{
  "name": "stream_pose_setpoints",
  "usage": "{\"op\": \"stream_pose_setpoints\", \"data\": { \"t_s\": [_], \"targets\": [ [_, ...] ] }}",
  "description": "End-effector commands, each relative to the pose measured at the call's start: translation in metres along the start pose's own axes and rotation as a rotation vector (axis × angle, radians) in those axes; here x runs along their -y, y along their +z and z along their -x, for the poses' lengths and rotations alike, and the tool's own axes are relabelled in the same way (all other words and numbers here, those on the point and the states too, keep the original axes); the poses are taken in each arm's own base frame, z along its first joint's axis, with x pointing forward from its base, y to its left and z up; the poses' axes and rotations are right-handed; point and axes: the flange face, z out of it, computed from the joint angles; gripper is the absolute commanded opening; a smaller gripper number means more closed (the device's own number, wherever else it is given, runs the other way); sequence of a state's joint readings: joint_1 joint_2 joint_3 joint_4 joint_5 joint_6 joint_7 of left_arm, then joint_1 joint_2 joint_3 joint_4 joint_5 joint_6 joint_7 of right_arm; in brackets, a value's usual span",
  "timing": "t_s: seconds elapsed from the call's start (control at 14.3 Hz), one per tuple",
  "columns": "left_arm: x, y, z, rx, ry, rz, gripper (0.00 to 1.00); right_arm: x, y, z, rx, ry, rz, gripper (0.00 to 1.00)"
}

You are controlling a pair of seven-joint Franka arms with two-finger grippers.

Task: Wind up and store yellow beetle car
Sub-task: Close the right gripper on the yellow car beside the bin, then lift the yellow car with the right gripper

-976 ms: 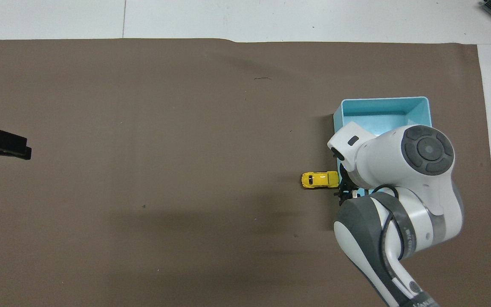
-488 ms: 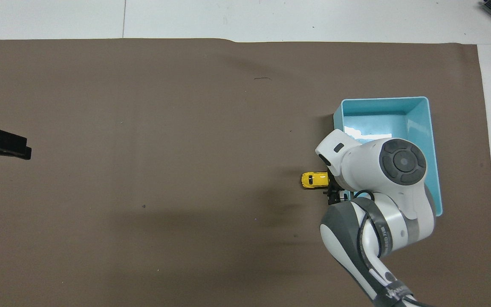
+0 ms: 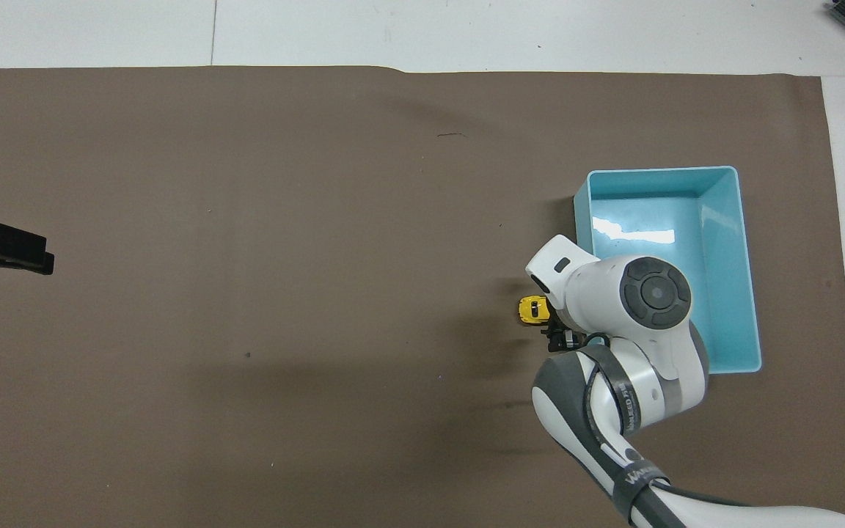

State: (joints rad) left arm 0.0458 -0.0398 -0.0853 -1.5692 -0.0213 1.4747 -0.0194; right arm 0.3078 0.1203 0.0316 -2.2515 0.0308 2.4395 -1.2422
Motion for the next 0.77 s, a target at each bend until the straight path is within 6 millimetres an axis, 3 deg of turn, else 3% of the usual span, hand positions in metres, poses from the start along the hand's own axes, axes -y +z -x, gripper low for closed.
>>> {"op": "stream_pose_setpoints", "data": {
  "t_s": [0.0, 0.28, 0.49, 0.56, 0.7],
  "targets": [
    [0.0037, -0.0028, -0.0002, 0.009, 0.008, -0.012, 1.0, 0.0013, 0.0035, 0.0026, 0.002, -0.031, 0.01, 1.0],
    [0.0037, -0.0027, 0.0, 0.011, 0.008, -0.012, 1.0, 0.0071, 0.0083, 0.0048, 0.01, -0.035, -0.002, 0.89],
    [0.0037, -0.0028, -0.0002, 0.009, 0.008, -0.012, 1.0, 0.0079, 0.0121, 0.0052, 0.013, -0.038, -0.009, 0.87],
    [0.0037, -0.0028, -0.0002, 0.009, 0.008, -0.012, 1.0, 0.0079, 0.0121, 0.0052, 0.018, -0.044, -0.007, 0.81],
    [0.0037, -0.0028, -0.0002, 0.009, 0.008, -0.012, 1.0, 0.0074, 0.0122, 0.0049, 0.042, -0.082, 0.002, 0.55]
  ]
}}
